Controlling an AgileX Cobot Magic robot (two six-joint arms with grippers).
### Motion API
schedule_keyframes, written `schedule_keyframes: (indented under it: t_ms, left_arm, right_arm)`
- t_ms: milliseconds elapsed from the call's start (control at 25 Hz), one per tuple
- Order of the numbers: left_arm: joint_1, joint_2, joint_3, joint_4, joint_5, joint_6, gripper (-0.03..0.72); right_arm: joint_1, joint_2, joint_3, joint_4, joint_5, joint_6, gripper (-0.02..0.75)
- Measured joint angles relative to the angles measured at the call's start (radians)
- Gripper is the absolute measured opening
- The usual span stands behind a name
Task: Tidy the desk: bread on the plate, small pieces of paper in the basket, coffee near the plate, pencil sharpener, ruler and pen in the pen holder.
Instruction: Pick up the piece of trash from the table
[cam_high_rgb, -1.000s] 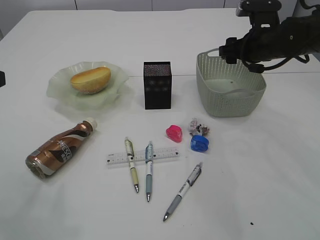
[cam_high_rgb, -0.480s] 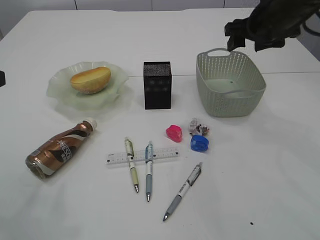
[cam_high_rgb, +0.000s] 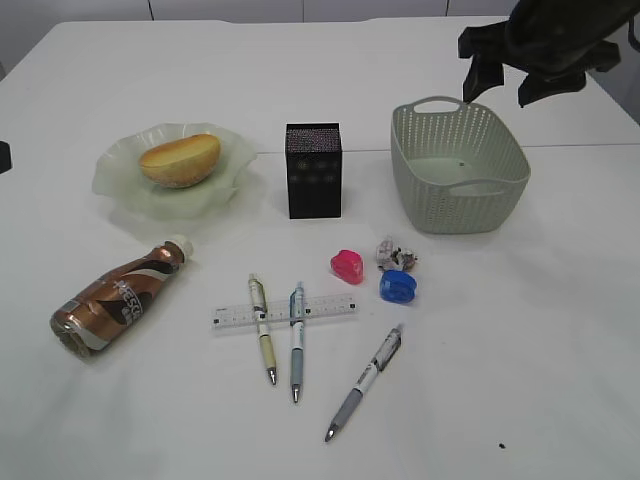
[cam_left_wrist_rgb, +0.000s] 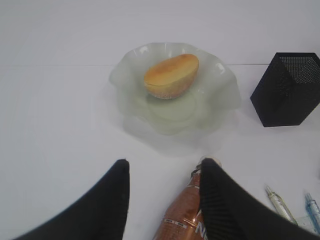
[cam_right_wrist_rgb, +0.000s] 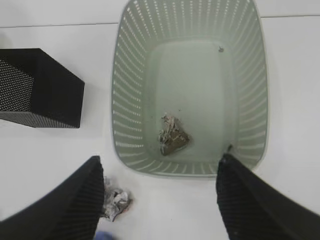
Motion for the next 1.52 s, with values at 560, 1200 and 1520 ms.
schedule_keyframes:
  t_ms: [560, 1200, 1520]
  left_arm:
    - [0.0, 0.0, 0.0, -0.029, -0.002, 0.0, 0.333]
    - [0.0, 0.0, 0.0, -0.044, -0.002, 0.0, 0.332]
    - [0.0, 0.0, 0.0, -0.051, 0.0, 0.0, 0.327]
  right_arm:
    - [0.108, -0.187, 0.311, -0.013, -0.18, 0.106, 0.542]
    - [0.172, -0.169, 0.591, -0.263, -0.678, 0.27, 0.542]
    - [0.174, -0.099, 0.595, -0.307, -0.669, 0.27, 0.54]
